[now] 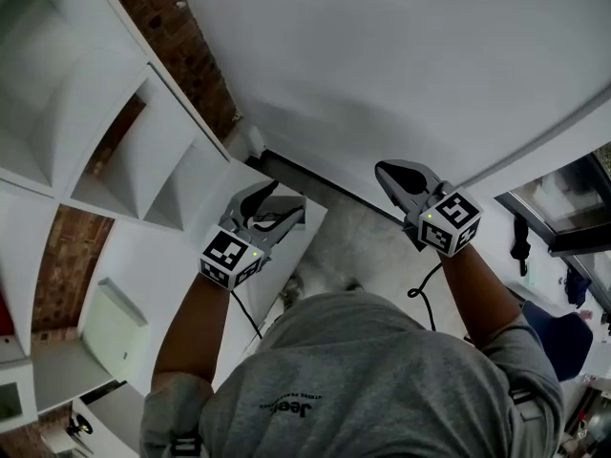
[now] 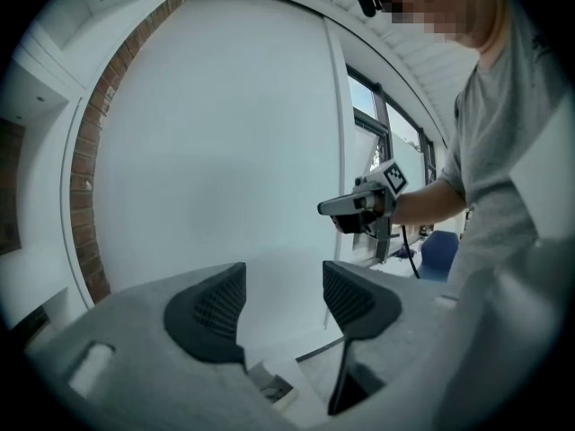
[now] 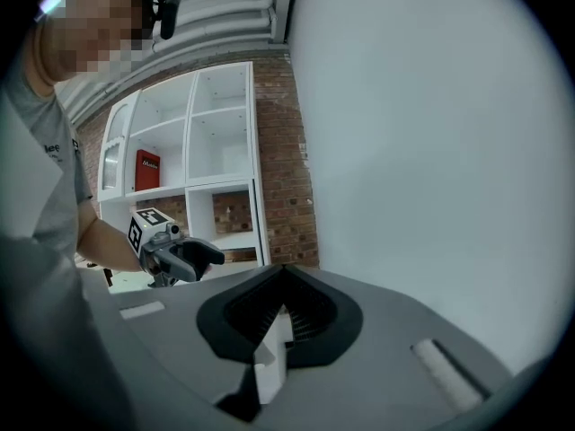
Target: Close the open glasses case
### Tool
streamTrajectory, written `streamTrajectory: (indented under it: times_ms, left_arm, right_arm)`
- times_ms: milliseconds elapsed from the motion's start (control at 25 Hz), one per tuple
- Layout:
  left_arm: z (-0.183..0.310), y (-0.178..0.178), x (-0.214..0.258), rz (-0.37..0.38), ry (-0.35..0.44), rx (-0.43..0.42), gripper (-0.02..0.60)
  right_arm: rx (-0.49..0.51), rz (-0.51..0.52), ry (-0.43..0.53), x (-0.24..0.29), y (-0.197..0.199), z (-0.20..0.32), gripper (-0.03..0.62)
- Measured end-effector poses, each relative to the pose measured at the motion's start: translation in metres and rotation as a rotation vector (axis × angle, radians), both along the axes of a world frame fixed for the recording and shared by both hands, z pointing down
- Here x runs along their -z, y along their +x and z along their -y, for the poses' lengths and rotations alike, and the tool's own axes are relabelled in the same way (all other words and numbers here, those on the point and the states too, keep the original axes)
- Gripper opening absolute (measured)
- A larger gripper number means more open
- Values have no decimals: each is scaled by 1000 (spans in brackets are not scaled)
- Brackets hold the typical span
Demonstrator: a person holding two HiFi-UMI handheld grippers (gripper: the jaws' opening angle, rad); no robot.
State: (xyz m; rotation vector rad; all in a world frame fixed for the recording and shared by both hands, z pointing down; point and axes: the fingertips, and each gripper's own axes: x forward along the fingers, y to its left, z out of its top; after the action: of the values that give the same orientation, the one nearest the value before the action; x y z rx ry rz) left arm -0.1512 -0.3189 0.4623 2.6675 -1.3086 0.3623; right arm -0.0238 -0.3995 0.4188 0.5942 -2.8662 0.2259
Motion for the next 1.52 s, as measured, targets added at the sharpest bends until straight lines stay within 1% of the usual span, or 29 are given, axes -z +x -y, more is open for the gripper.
streamTrajectory:
  times_ms: [120,200,280,440,600,760,880,1200,1320,1520]
  left_arm:
    - [-5,-11,-34,80,-43,-42,285]
    - [-6,-18,-55,120,-64,-64,295]
    - [-6,-24,-73,153,-75,-80,300]
    - [-5,-38,-117,223,-125,-117,336]
    - [-2,-55,-157,263,-174,-138,362]
    - [4,-67,-191,326,-180,-170,405]
    - [7,-72,-215,401,-190,-203,435]
    - [19,-80,-260,557,-200,-246,453]
    - [21,-80,-268,587,-201,-254,453]
    - [18,-74,-273,582,-213,-289,453]
  right_arm:
    - [27,-16,-24,-17,-19,-1,9]
    - [42,-26,-41,-30,-30,-3,9]
    - [54,-37,-59,-44,-41,-5,9]
    - [77,-61,-95,-72,-61,-9,9]
    - [94,-85,-128,-100,-75,-17,9]
    - [97,-104,-153,-122,-84,-19,9]
    - [102,-118,-165,-133,-87,-19,9]
    - [100,-136,-186,-150,-89,-18,9]
    - [99,-137,-190,-153,-88,-17,9]
    - [95,-131,-194,-154,-88,-15,9]
